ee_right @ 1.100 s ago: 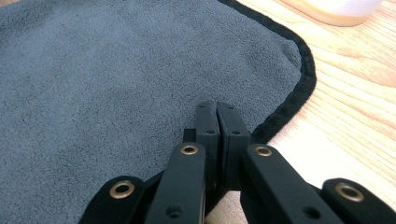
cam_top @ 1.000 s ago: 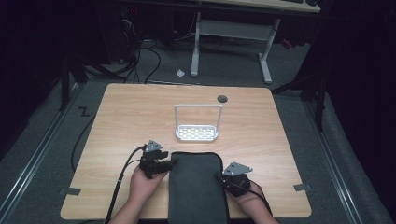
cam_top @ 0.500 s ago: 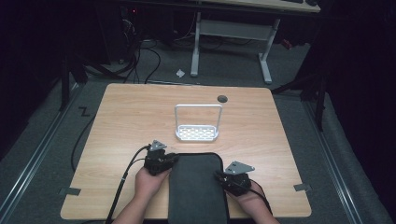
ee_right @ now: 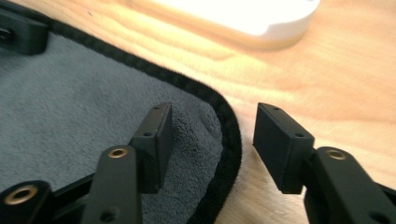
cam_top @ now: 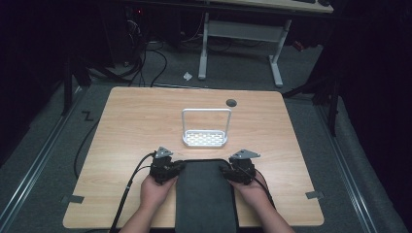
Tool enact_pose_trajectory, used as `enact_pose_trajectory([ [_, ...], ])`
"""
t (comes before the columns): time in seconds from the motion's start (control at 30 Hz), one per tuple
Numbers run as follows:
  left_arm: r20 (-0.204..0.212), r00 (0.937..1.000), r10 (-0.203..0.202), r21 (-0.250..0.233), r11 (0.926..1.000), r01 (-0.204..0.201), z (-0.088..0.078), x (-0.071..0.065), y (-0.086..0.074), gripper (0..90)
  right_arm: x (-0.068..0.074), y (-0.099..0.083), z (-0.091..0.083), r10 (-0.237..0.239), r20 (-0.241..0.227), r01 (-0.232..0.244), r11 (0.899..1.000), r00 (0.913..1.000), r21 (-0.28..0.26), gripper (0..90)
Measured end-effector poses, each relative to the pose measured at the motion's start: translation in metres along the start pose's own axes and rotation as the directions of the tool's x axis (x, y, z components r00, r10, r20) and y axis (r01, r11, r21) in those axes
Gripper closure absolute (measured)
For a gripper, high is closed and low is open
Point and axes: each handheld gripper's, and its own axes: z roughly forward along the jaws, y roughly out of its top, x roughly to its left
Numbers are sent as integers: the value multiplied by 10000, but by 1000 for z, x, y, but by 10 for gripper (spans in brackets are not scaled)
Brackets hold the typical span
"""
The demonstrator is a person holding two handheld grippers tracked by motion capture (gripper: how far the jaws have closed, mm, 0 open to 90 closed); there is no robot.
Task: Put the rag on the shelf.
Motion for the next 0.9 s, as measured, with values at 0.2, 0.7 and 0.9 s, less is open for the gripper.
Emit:
enact_pose_trajectory([
  [0.2,-51,10000,24,11,10000,-24,0,0,0,772,2,0,2,-270,-148,269,9996,9995,-38,540],
  [0.7,-22,10000,-21,-6,10000,21,0,0,0,773,15,-4,0,-444,-612,439,9990,9971,-103,794],
  [0.9,-107,9998,185,-69,9998,-186,-1,-1,0,786,13,-1,-9,-444,-537,406,9968,9976,-686,801],
])
